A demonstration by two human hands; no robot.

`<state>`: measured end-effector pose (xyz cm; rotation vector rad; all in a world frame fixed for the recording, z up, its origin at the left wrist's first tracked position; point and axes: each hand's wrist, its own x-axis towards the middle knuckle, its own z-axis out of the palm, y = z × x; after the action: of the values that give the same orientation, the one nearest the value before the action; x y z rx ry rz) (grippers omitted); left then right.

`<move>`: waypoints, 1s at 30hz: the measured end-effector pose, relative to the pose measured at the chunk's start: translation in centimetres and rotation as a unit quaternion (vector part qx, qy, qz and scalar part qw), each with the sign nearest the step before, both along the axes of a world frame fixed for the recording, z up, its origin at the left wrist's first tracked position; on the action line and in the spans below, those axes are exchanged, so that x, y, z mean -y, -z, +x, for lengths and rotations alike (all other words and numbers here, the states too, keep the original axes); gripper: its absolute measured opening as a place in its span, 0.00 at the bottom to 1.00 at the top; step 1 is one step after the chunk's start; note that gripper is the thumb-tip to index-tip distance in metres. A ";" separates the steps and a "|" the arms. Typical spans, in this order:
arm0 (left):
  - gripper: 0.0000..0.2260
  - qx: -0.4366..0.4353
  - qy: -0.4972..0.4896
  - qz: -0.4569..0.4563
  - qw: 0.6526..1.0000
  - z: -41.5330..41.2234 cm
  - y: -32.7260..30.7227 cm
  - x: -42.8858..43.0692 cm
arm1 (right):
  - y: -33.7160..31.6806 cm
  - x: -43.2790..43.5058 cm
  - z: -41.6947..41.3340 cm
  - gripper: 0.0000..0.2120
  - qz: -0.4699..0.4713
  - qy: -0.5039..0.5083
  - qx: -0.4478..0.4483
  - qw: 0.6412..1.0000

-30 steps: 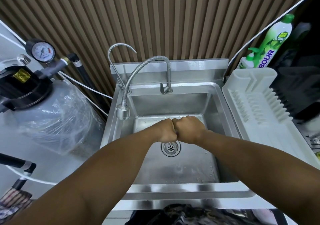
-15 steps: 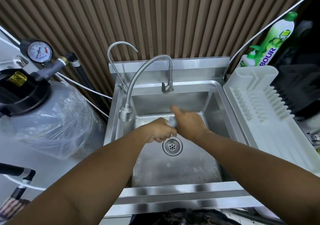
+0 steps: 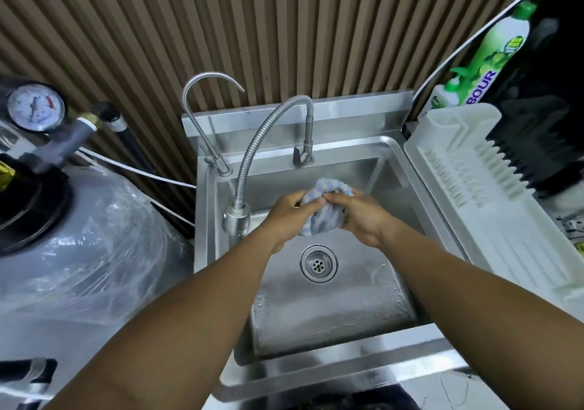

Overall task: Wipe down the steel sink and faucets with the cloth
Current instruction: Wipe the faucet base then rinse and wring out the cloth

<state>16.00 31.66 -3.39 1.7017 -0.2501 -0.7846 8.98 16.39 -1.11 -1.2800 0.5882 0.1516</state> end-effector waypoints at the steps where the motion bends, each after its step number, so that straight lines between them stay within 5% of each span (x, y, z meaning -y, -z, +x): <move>1: 0.12 0.006 -0.006 -0.007 1.000 0.3 0.3 -0.1 | 0.2 0.0 0.2 0.15 -0.005 0.005 -0.001 1.000; 4: 0.18 -0.018 -0.028 -0.006 0.999 1.2 0.6 0.1 | 0.8 0.7 0.5 0.13 -0.014 0.048 -0.003 0.999; 11: 0.15 -0.048 -0.067 0.017 0.996 3.8 0.9 1.3 | 0.9 3.0 1.8 0.04 -0.021 0.097 -0.015 0.995; 15: 0.24 -0.054 -0.068 -0.001 0.996 4.9 1.1 2.6 | 0.4 4.2 3.1 0.06 -0.022 0.096 -0.004 0.995; 19: 0.29 -0.006 -0.036 -0.003 0.999 6.0 0.8 3.6 | 0.8 5.5 4.4 0.02 -0.126 0.104 -0.029 0.986; 23: 0.25 0.012 0.082 -0.003 0.997 6.5 -1.1 4.6 | -0.1 7.4 5.2 0.30 -0.182 -0.073 0.082 0.977; 26: 0.19 -0.065 0.147 -0.004 0.987 7.2 -2.2 5.2 | -0.5 7.6 6.2 0.23 -0.126 -0.230 0.069 0.963; 30: 0.23 -0.036 0.132 0.024 0.990 8.8 -2.4 5.6 | 1.4 8.4 6.4 0.21 -0.137 -0.240 0.013 0.961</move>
<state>24.77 26.06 -1.03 1.7024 -0.4146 -1.0516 15.37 7.98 -2.51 -1.6780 0.2697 0.4669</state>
